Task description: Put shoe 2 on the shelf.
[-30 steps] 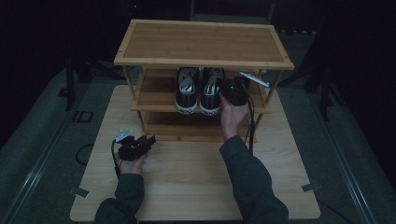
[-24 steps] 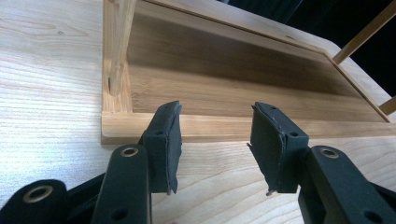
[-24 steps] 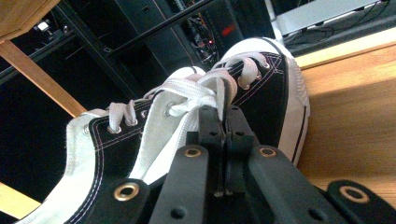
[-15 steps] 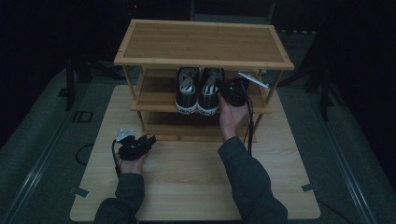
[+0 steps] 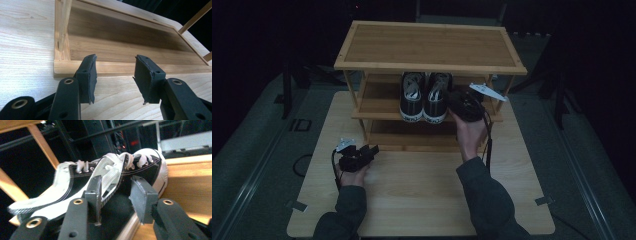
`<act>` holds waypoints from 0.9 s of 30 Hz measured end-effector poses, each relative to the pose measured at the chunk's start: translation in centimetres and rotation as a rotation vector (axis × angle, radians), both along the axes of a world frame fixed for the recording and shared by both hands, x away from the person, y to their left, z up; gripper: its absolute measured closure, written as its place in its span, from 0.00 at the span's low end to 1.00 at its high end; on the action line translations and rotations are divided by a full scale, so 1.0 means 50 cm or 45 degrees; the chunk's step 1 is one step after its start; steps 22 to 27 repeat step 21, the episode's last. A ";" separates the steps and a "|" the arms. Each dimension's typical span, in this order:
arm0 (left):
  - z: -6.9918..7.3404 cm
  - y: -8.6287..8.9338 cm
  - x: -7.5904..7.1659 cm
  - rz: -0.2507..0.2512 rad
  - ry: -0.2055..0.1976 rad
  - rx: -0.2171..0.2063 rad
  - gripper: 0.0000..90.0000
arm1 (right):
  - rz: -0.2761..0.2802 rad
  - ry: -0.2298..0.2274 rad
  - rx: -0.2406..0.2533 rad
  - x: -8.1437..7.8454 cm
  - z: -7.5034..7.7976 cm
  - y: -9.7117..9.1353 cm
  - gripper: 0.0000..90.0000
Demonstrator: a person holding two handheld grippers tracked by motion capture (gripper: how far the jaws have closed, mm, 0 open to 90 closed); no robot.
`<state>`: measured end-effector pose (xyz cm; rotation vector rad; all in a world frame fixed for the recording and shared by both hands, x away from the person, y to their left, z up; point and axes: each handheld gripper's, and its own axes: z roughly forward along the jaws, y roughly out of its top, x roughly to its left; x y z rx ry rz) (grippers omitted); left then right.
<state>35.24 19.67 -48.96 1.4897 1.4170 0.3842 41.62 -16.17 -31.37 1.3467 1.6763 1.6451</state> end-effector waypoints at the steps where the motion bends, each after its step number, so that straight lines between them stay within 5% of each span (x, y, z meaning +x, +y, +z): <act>1: 0.000 0.000 0.000 0.001 0.002 0.004 0.59 | 0.003 -0.017 0.007 -0.009 -0.001 -0.008 0.67; 4: -0.001 -0.001 0.001 0.002 0.006 0.004 0.59 | 0.036 -0.040 0.057 -0.034 -0.001 -0.035 0.66; 21: -0.003 -0.004 0.003 0.002 0.008 0.017 0.58 | 0.050 -0.051 -0.070 -0.121 -0.033 -0.118 0.67; 27: -0.003 -0.004 0.003 0.002 0.008 0.017 0.58 | 0.050 -0.051 -0.070 -0.121 -0.033 -0.118 0.67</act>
